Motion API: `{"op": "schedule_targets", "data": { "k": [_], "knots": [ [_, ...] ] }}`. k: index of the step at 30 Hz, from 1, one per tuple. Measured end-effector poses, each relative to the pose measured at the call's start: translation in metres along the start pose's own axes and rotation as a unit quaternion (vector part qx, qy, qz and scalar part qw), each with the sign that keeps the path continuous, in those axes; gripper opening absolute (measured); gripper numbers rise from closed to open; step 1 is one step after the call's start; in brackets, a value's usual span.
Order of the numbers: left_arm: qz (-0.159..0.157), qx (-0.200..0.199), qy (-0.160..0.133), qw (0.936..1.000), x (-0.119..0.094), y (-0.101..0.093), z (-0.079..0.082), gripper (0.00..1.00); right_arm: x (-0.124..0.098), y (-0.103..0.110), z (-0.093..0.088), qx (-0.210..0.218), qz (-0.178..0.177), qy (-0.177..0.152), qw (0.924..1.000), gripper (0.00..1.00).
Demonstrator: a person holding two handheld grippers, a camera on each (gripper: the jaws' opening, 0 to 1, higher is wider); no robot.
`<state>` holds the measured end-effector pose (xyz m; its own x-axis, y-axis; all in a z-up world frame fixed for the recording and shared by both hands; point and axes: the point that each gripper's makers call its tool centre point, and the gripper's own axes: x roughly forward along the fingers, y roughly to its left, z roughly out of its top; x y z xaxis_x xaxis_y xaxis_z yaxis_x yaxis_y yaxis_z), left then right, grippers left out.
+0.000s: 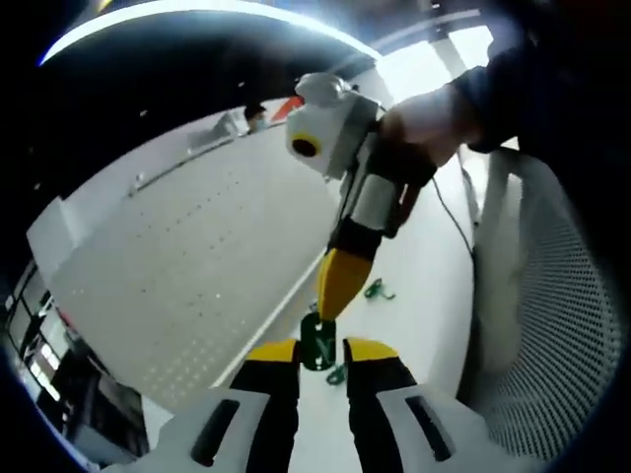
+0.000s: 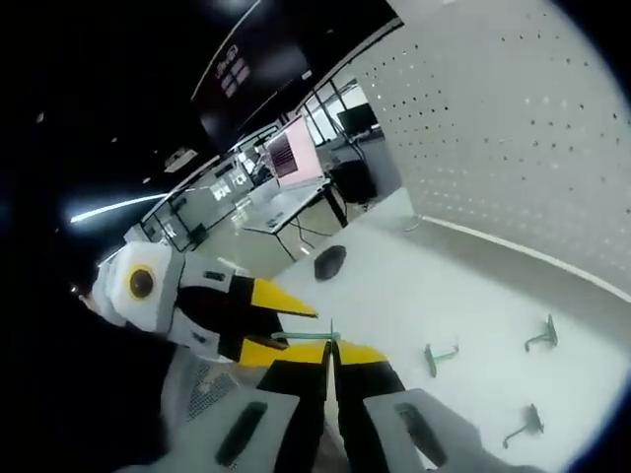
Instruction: Insert the hook assembly into the mounting plate slot until the hook locks in place.
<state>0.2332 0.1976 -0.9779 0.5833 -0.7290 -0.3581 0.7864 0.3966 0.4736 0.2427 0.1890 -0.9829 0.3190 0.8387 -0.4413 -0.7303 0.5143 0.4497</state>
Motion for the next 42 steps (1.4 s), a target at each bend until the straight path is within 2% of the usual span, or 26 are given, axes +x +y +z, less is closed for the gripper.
{"op": "schedule_targets", "data": {
  "k": [12, 21, 32, 37, 42],
  "knots": [
    [-0.008, 0.017, -0.002, 0.9998, 0.0, -0.003, 0.001, 0.07, 0.0, 0.005, -0.001, 0.006, 0.004, 0.002, 1.0, 0.0],
    [-0.009, 0.013, 0.001, 0.9999, 0.001, -0.004, 0.0, 0.06, 0.001, 0.008, -0.001, 0.01, 0.001, 0.004, 0.9999, 0.0],
    [-0.01, 0.027, -0.004, 0.9996, 0.001, -0.005, 0.002, 0.04, -0.003, 0.012, -0.001, 0.012, -0.004, 0.002, 0.9999, 0.0],
    [-0.008, 0.019, -0.01, 0.9997, 0.0, -0.003, 0.003, 0.03, -0.003, 0.013, 0.002, 0.005, -0.004, -0.003, 1.0, 0.0],
    [-0.004, -0.017, -0.028, 0.9994, -0.003, 0.002, 0.007, 0.03, -0.005, 0.016, 0.008, -0.005, 0.0, -0.015, 0.9999, 0.01]
  ]
}}
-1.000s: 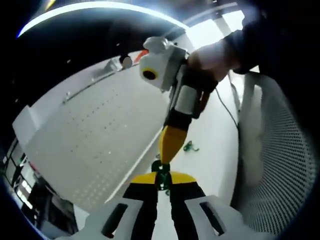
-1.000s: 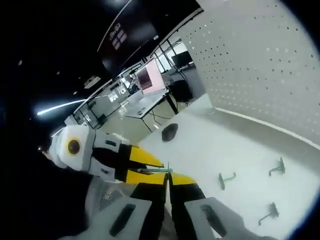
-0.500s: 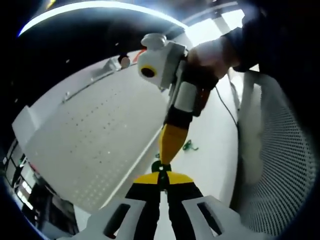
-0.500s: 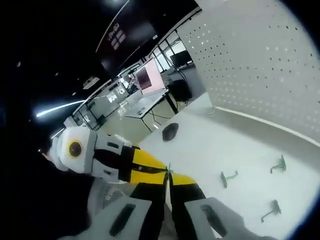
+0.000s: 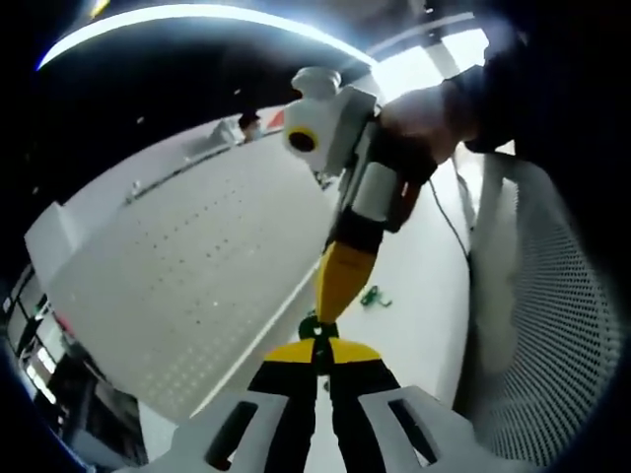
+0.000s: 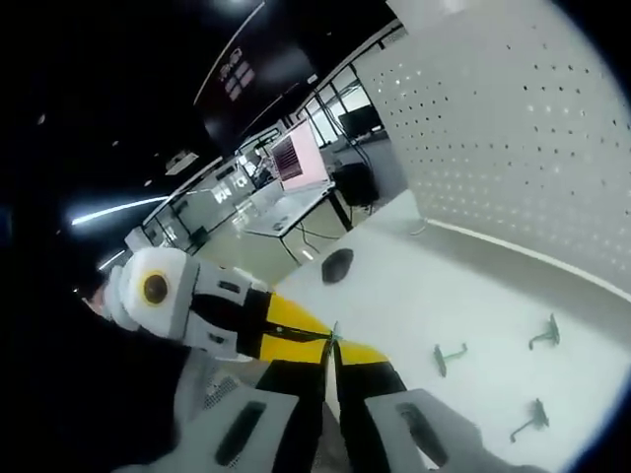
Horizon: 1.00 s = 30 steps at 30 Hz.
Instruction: Insert the hook assembly into the mounting plate slot until the hook locks in place.
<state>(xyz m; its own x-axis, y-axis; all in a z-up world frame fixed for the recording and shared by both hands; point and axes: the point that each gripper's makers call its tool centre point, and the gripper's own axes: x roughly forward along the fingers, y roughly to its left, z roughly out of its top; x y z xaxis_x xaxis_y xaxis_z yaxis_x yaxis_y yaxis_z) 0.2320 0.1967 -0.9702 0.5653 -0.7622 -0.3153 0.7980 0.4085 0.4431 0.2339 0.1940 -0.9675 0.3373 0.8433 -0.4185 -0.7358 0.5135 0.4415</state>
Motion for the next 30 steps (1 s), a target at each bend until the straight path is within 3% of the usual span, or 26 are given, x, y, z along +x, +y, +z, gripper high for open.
{"op": "schedule_targets", "data": {
  "k": [10, 17, 24, 30],
  "knots": [
    [0.008, -0.069, -0.026, 0.9972, -0.004, 0.011, 0.001, 0.03, -0.005, 0.0, 0.011, -0.032, -0.002, -0.025, 0.9992, 0.04],
    [0.043, -0.151, -0.067, 0.9854, -0.014, 0.032, 0.006, 0.03, -0.009, -0.005, 0.02, -0.105, -0.034, -0.059, 0.9921, 0.12],
    [0.058, -0.165, -0.07, 0.9822, -0.016, 0.038, 0.004, 0.03, -0.014, -0.012, 0.023, -0.159, -0.065, -0.073, 0.9825, 0.2],
    [0.062, -0.165, -0.068, 0.9821, -0.017, 0.04, 0.003, 0.03, -0.02, -0.018, 0.019, -0.169, -0.074, -0.086, 0.9791, 0.29]
  ]
}}
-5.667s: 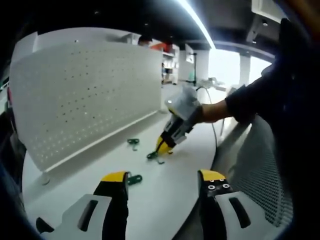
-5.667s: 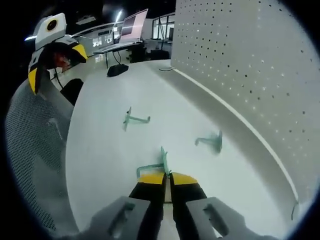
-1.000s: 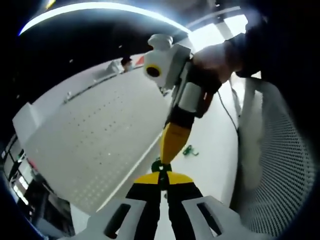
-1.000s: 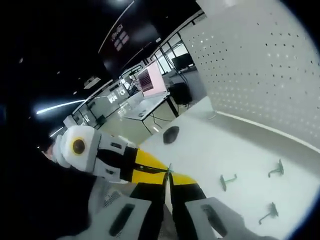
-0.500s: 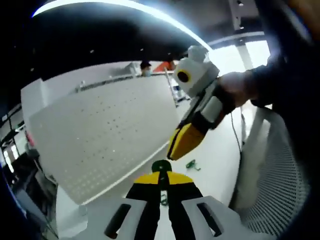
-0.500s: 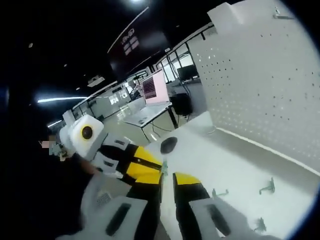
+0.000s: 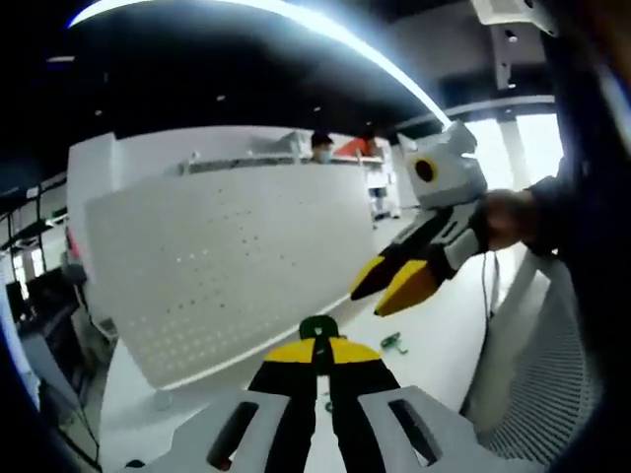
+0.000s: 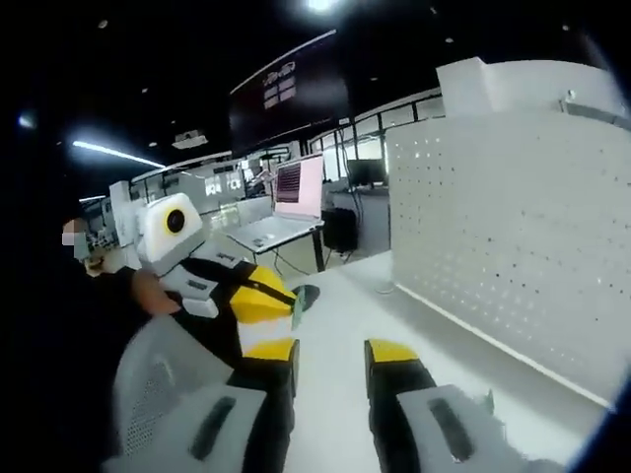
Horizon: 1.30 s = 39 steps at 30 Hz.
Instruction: Insert the hook assembly into the mounting plate slot until the hook locks in place.
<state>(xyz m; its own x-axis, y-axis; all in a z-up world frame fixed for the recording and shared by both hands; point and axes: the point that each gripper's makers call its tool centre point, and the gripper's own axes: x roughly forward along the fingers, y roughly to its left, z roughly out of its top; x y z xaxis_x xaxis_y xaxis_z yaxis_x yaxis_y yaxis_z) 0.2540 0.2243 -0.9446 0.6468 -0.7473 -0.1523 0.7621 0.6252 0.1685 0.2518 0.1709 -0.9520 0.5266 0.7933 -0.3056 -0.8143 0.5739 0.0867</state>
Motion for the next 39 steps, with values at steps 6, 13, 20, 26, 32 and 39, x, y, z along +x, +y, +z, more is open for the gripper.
{"op": "schedule_targets", "data": {
  "k": [6, 13, 20, 26, 32, 39],
  "knots": [
    [0.005, -0.004, 0.0, 1.0, 0.0, 0.005, 0.003, 0.03, -0.014, 0.001, -0.003, -0.028, 0.001, -0.023, 0.9993, 0.37],
    [0.016, -0.011, -0.01, 0.9998, 0.002, 0.022, 0.016, 0.03, -0.033, -0.005, -0.002, -0.009, -0.01, -0.07, 0.9975, 0.39],
    [0.045, -0.007, -0.022, 0.9987, 0.004, 0.046, 0.033, 0.03, -0.038, -0.013, 0.002, -0.009, -0.031, -0.096, 0.9949, 0.4],
    [0.069, -0.005, -0.041, 0.9968, 0.009, 0.063, 0.049, 0.03, -0.037, -0.015, 0.001, -0.017, -0.036, -0.093, 0.9949, 0.4],
    [0.117, -0.008, -0.051, 0.9918, 0.013, 0.096, 0.065, 0.03, -0.038, -0.017, 0.0, -0.016, -0.043, -0.092, 0.9947, 0.4],
    [0.172, 0.013, -0.075, 0.9821, 0.021, 0.145, 0.1, 0.03, -0.037, -0.018, 0.0, -0.013, -0.045, -0.093, 0.9945, 0.4]
  ]
}}
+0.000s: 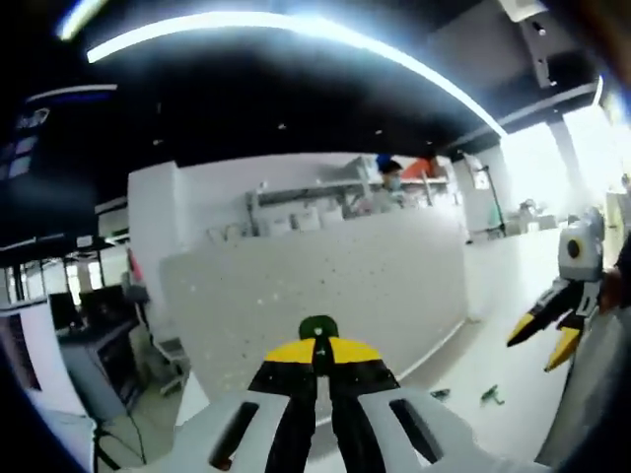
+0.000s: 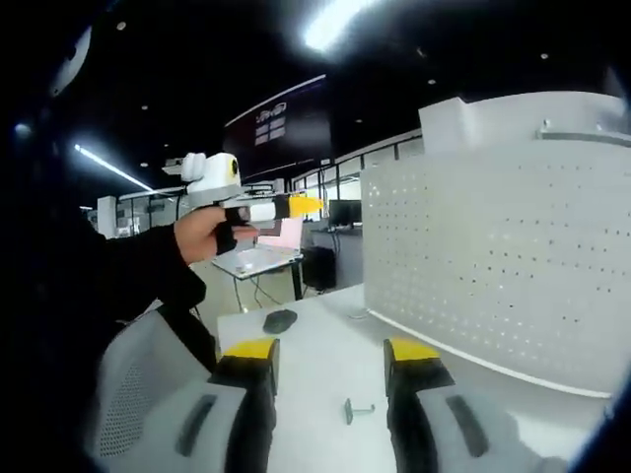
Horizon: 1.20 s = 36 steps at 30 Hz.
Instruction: Insert the hook assembly into the mounting plate slot until the hook locks in place.
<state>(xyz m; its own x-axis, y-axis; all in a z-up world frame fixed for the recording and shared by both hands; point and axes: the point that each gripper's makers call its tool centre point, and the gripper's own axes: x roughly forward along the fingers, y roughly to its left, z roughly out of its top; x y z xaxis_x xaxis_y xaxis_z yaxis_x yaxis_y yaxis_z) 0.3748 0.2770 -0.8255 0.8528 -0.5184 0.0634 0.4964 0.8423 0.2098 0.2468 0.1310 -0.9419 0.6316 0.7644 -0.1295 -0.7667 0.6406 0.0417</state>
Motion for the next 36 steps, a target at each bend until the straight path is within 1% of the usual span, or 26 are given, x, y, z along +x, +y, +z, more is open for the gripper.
{"op": "schedule_targets", "data": {
  "k": [3, 5, 7, 8, 9, 10, 12, 14, 17, 21, 23, 25, 27, 29, 32, 36],
  "knots": [
    [0.016, 0.012, -0.018, 0.9997, 0.014, 0.015, 0.014, 0.03, 0.0, -0.001, -0.001, 0.001, -0.001, 0.002, 1.0, 0.4],
    [0.026, 0.012, -0.027, 0.9992, 0.024, 0.025, 0.021, 0.03, -0.001, -0.002, -0.001, 0.0, -0.002, 0.003, 1.0, 0.4],
    [0.033, 0.011, -0.04, 0.9986, 0.035, 0.034, 0.027, 0.03, -0.001, -0.003, -0.002, 0.001, -0.005, 0.005, 1.0, 0.4],
    [0.037, 0.012, -0.04, 0.9984, 0.04, 0.038, 0.028, 0.03, -0.001, -0.004, -0.002, 0.002, -0.006, 0.004, 1.0, 0.4],
    [0.042, 0.01, -0.042, 0.9982, 0.047, 0.045, 0.028, 0.03, -0.001, -0.004, -0.002, 0.002, -0.007, 0.004, 1.0, 0.4],
    [0.044, 0.007, -0.042, 0.9981, 0.049, 0.047, 0.028, 0.03, -0.002, -0.005, -0.002, 0.003, -0.008, 0.004, 1.0, 0.4],
    [0.048, -0.013, -0.051, 0.9974, 0.06, 0.056, 0.028, 0.03, -0.002, -0.006, -0.004, 0.005, -0.01, 0.007, 0.9999, 0.4],
    [0.058, -0.018, -0.056, 0.9966, 0.068, 0.065, 0.028, 0.03, -0.002, -0.006, -0.004, 0.007, -0.011, 0.008, 0.9999, 0.4],
    [0.077, -0.014, -0.061, 0.9951, 0.079, 0.078, 0.028, 0.03, -0.002, -0.008, -0.005, 0.007, -0.013, 0.01, 0.9998, 0.4],
    [0.091, -0.009, -0.069, 0.9934, 0.09, 0.088, 0.028, 0.03, -0.001, -0.01, -0.008, 0.013, -0.016, 0.016, 0.9997, 0.39],
    [0.102, -0.003, -0.065, 0.9927, 0.096, 0.094, 0.025, 0.03, 0.0, -0.01, -0.01, 0.014, -0.015, 0.019, 0.9996, 0.38],
    [0.113, -0.011, -0.056, 0.9919, 0.101, 0.101, 0.018, 0.03, 0.001, -0.009, -0.01, 0.013, -0.015, 0.02, 0.9996, 0.38],
    [0.113, -0.022, -0.056, 0.9917, 0.106, 0.104, 0.015, 0.03, 0.001, -0.009, -0.011, 0.013, -0.015, 0.021, 0.9996, 0.38],
    [0.116, -0.022, -0.053, 0.9916, 0.11, 0.105, 0.012, 0.03, 0.0, -0.01, -0.011, 0.014, -0.017, 0.02, 0.9996, 0.38],
    [0.118, -0.006, -0.05, 0.9918, 0.117, 0.106, 0.009, 0.03, -0.001, -0.014, -0.011, 0.019, -0.022, 0.02, 0.9994, 0.38],
    [0.118, 0.006, -0.046, 0.9919, 0.123, 0.106, 0.005, 0.03, -0.002, -0.015, -0.011, 0.022, -0.026, 0.019, 0.9993, 0.38]
  ]
}}
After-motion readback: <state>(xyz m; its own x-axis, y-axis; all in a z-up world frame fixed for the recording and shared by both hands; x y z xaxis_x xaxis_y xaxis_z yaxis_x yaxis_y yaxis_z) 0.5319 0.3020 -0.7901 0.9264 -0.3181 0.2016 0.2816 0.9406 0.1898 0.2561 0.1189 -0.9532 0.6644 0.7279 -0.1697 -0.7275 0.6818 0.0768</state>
